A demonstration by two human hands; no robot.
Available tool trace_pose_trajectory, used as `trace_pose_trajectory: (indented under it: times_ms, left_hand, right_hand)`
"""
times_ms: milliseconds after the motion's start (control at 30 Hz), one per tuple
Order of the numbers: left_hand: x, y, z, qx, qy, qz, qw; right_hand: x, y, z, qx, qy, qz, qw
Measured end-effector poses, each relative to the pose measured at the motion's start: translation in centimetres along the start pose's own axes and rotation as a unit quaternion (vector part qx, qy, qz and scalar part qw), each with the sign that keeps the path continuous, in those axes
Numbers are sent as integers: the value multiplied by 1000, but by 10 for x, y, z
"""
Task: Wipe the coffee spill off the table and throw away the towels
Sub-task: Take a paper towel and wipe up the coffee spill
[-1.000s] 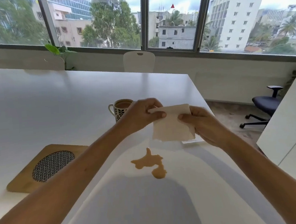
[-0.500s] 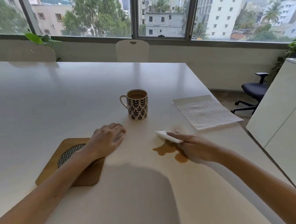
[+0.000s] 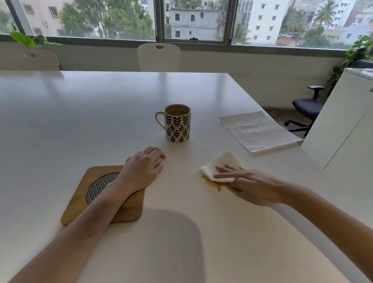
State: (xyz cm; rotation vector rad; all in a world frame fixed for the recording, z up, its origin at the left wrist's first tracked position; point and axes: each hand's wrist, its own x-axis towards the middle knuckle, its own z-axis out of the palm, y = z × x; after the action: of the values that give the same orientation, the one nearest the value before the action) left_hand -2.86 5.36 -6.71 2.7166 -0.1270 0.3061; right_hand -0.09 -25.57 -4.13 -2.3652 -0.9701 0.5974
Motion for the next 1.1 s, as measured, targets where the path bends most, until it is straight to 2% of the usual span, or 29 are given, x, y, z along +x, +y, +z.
trace_pose_trajectory:
  times_ms: [67,133,267,367,433,500,567,667,800,933,1100]
  left_hand:
    - [0,0,0,1,-2,2,1000]
    - [1,1,-1,2,-4,3,1000]
    - [1,0,0,0,-5,-1,1000]
    - [1,0,0,0,-3,2,1000]
    - [2,0,0,1,-4,0,1000]
    - [2,0,0,4,-5,-2,1000]
    - [2,0,0,5,-6,-4,1000]
    - [1,1,-1,7,-11,-7,1000]
    - [0,1,-2,10,-13,-10,1000]
    - [0,-3,0,3,-7,-6,1000]
    - [0,-5,0,3,-12,-5,1000]
  right_hand:
    - [-6,-9,-6,181,44,-11,982]
    - [-12,-13,-16,256,92,-19,962]
    - [-22,-11,-25,296,146,-5,944]
    - [-30,-17,-11,292,113,-33,949]
    - [-31,-17,3,235,107,13,966]
    - [-28,-15,12,97,122,85,984]
    - [-21,-16,20,-5,84,73,994]
    - [-15,-20,30,-127,43,66,989]
    - [-10,-18,30,-112,66,84,988]
    - [-5,-13,31,-189,65,94,975]
    - [-5,-15,29,-184,100,75,975]
